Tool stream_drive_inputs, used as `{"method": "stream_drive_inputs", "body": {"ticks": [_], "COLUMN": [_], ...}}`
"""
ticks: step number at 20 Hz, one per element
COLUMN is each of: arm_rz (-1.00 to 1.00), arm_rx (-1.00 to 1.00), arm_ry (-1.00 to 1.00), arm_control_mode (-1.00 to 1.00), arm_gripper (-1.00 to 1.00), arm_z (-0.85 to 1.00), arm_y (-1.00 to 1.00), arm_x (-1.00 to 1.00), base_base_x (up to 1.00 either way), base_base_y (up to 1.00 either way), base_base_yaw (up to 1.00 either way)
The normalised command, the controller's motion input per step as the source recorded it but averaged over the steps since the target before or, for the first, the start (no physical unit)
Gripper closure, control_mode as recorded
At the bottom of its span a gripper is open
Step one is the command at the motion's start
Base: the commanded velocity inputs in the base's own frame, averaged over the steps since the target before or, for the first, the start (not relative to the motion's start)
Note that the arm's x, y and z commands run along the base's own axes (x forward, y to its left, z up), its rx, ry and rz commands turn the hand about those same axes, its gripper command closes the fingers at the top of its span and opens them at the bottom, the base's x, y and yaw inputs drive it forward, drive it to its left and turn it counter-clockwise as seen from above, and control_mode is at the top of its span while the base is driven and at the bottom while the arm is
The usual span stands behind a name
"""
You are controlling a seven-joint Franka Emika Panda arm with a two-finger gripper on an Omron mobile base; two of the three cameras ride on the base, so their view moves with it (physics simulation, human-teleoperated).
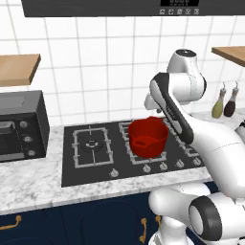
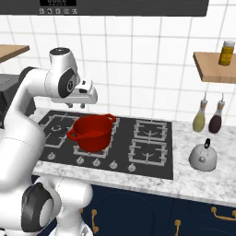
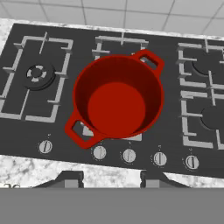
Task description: Pick the kettle from the counter and place it on a stove burner. Then turn the burner on.
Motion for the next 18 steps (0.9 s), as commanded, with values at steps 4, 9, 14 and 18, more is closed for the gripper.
{"method": "stream_drive_inputs", "body": {"ticks": [4,9,14,18], "arm_rz": [-0.02,-0.07,-0.04,-0.06], "arm_rx": [0.01,0.05,0.04,0.0], "arm_ry": [-0.06,-0.09,-0.05,-0.02], "arm_control_mode": [-1.0,-1.0,-1.0,-1.0], "arm_gripper": [-1.0,-1.0,-1.0,-1.0], "arm_z": [-0.11,-0.22,-0.2,-0.11], "arm_y": [-0.41,-0.82,-0.79,-0.71], "arm_x": [-0.13,-0.24,-0.12,-0.01], "base_base_x": [0.0,0.0,0.0,0.0], "base_base_y": [0.0,0.0,0.0,0.0], "base_base_yaw": [0.0,0.0,0.0,0.0]}}
